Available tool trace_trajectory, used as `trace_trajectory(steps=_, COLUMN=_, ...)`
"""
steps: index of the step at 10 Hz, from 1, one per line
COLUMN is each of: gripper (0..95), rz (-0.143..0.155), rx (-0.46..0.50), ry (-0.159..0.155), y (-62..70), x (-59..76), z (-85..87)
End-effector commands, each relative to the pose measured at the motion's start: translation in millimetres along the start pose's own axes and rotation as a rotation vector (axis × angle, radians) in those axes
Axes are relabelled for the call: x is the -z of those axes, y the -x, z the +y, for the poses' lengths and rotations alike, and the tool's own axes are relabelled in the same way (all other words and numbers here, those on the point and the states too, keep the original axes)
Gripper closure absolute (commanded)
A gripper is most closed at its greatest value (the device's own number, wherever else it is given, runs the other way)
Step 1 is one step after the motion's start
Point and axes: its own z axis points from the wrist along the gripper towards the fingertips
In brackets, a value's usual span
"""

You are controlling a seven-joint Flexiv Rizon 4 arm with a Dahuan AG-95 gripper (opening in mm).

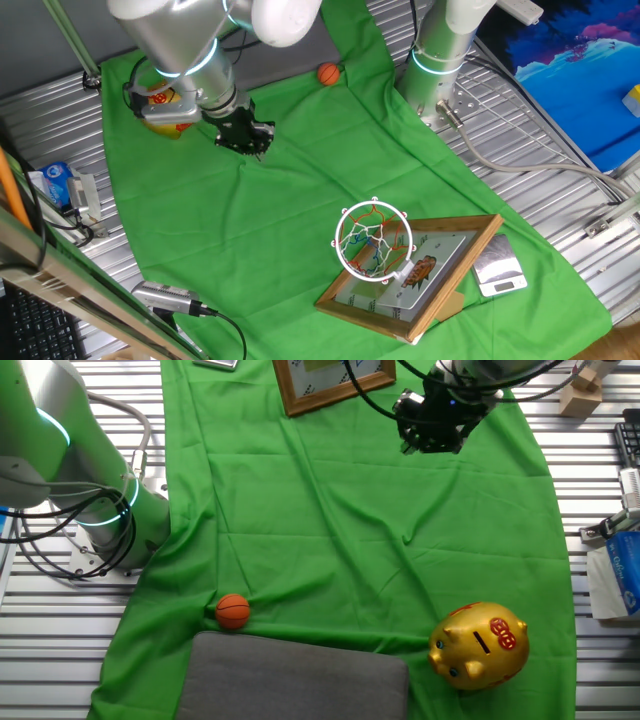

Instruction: Grab a basketball, release it and shoot it into the basket

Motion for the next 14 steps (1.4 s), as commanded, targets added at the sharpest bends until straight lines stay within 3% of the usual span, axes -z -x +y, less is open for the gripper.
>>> trace_trajectory(steps=1, gripper=95.0, rz=0.005, rx=-0.003, ry=-0.002, y=-2.1, x=0.9, z=1.1)
trace_trajectory(steps=4, gripper=95.0, rz=0.007, rx=-0.028, ry=0.013, y=-3.3, x=-1.5, z=5.2)
trace_trajectory(steps=7, gripper=95.0, rz=0.008, rx=-0.128, ry=-0.001, y=-3.3, x=-1.5, z=5.2)
trace_trajectory(steps=9, gripper=95.0, rz=-0.01, rx=-0.193, ry=-0.016, y=-3.3, x=-1.5, z=5.2)
trace_trajectory(steps=14, gripper=95.0, rz=-0.014, rx=-0.232, ry=-0.029, y=-3.3, x=-1.5, z=5.2)
